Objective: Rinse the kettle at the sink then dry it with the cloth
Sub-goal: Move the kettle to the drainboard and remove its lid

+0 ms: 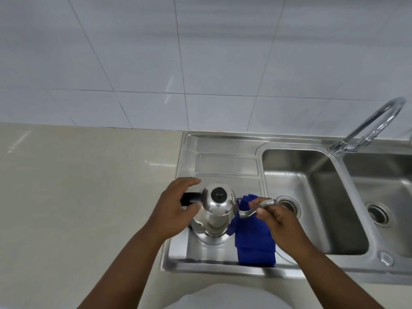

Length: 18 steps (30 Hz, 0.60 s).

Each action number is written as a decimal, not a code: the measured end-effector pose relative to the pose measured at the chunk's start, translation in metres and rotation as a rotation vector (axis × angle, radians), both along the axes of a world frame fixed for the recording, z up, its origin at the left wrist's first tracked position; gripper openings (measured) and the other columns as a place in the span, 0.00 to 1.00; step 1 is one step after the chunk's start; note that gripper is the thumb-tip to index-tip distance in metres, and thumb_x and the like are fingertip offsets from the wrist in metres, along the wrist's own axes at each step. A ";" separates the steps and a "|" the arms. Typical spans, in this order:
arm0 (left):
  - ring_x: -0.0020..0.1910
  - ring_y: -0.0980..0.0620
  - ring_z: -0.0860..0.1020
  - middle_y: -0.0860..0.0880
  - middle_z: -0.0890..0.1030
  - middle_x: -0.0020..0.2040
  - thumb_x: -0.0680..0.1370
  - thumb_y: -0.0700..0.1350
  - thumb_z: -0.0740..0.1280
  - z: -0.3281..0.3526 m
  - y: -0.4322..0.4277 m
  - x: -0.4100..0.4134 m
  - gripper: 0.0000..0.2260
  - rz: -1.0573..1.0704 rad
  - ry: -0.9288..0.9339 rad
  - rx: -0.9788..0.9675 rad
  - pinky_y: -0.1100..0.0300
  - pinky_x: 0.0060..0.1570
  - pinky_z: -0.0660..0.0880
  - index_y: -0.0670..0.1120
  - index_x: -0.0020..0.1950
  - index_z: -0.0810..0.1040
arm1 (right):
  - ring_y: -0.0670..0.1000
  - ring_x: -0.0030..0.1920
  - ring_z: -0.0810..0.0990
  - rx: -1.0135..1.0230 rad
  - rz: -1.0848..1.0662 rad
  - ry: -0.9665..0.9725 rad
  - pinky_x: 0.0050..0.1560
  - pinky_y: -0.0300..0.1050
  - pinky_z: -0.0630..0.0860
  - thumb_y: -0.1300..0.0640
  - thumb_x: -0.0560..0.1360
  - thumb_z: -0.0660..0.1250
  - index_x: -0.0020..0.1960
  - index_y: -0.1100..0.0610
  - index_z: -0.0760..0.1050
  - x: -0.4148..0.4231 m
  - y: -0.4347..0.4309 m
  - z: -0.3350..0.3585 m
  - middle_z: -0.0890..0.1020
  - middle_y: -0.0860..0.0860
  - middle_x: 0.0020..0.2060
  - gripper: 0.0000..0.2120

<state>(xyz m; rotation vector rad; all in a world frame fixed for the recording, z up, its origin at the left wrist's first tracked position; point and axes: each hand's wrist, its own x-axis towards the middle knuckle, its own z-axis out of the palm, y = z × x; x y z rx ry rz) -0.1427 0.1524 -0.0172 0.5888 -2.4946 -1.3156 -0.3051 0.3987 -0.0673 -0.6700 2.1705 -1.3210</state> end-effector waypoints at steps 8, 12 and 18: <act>0.60 0.57 0.76 0.55 0.78 0.62 0.76 0.54 0.67 0.005 0.035 -0.034 0.17 -0.069 0.020 -0.229 0.71 0.58 0.70 0.52 0.64 0.75 | 0.38 0.58 0.81 -0.001 0.005 0.036 0.64 0.38 0.74 0.58 0.79 0.66 0.57 0.48 0.82 0.000 0.000 -0.005 0.83 0.33 0.53 0.10; 0.65 0.52 0.76 0.51 0.77 0.67 0.79 0.52 0.64 -0.002 0.041 -0.036 0.19 -0.034 0.014 -0.272 0.61 0.63 0.71 0.50 0.69 0.72 | 0.39 0.58 0.81 0.003 -0.002 0.058 0.65 0.42 0.76 0.59 0.79 0.66 0.57 0.50 0.82 0.000 -0.001 -0.007 0.83 0.33 0.53 0.10; 0.59 0.55 0.79 0.53 0.80 0.61 0.78 0.51 0.61 -0.002 0.044 -0.036 0.17 0.026 0.071 -0.194 0.61 0.60 0.75 0.49 0.66 0.74 | 0.42 0.58 0.82 0.008 -0.030 0.086 0.64 0.53 0.78 0.59 0.80 0.65 0.57 0.49 0.82 0.002 -0.002 -0.011 0.83 0.34 0.53 0.10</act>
